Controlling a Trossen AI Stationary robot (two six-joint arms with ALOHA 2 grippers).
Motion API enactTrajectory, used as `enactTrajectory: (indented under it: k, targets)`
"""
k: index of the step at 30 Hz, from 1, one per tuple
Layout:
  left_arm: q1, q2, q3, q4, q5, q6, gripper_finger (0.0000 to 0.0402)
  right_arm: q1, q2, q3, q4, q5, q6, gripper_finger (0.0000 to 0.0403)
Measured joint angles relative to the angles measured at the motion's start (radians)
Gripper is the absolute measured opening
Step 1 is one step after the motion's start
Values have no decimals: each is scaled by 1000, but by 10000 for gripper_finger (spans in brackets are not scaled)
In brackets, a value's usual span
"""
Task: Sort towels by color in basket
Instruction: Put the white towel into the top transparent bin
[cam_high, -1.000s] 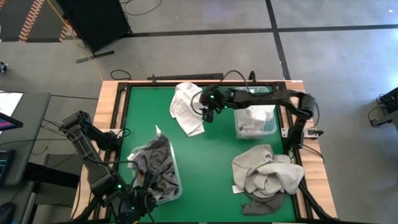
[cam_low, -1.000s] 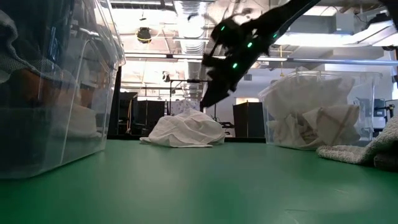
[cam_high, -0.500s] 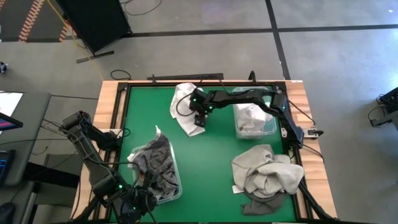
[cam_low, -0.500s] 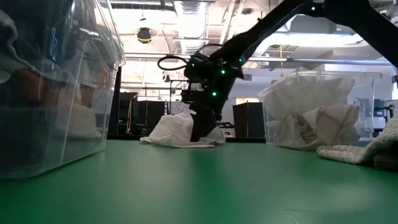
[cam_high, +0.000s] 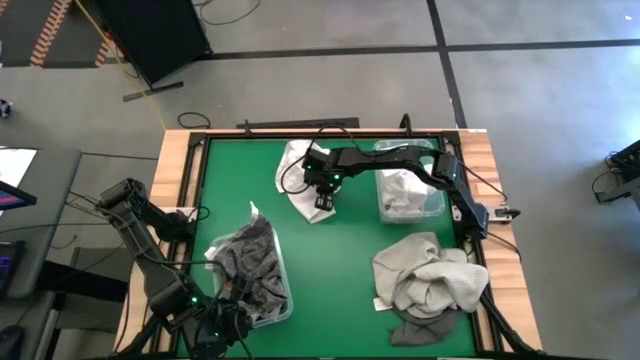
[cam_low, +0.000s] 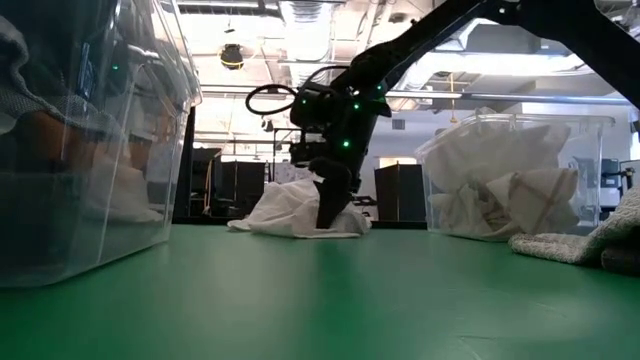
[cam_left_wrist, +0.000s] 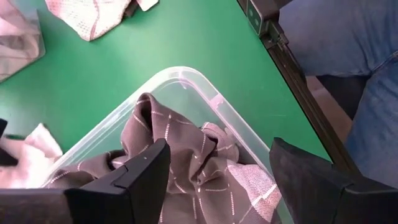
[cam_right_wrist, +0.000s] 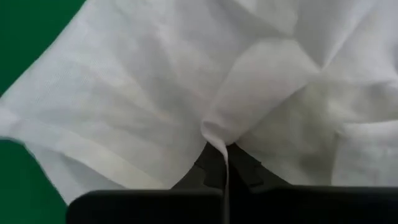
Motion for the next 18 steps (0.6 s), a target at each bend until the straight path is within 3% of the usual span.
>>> enactTrajectory:
  k: [9,14,18]
  targets:
    - [0,0,0,-1,0,-3,264,110,-159,-4,-76,7,-43,15]
    - [0,0,0,-1,-1,-6,264,186,-339,-4,-82,101,-56,15]
    - [0,0,0,-1,-1,-8,264,248,-509,-3,-82,261,-67,15]
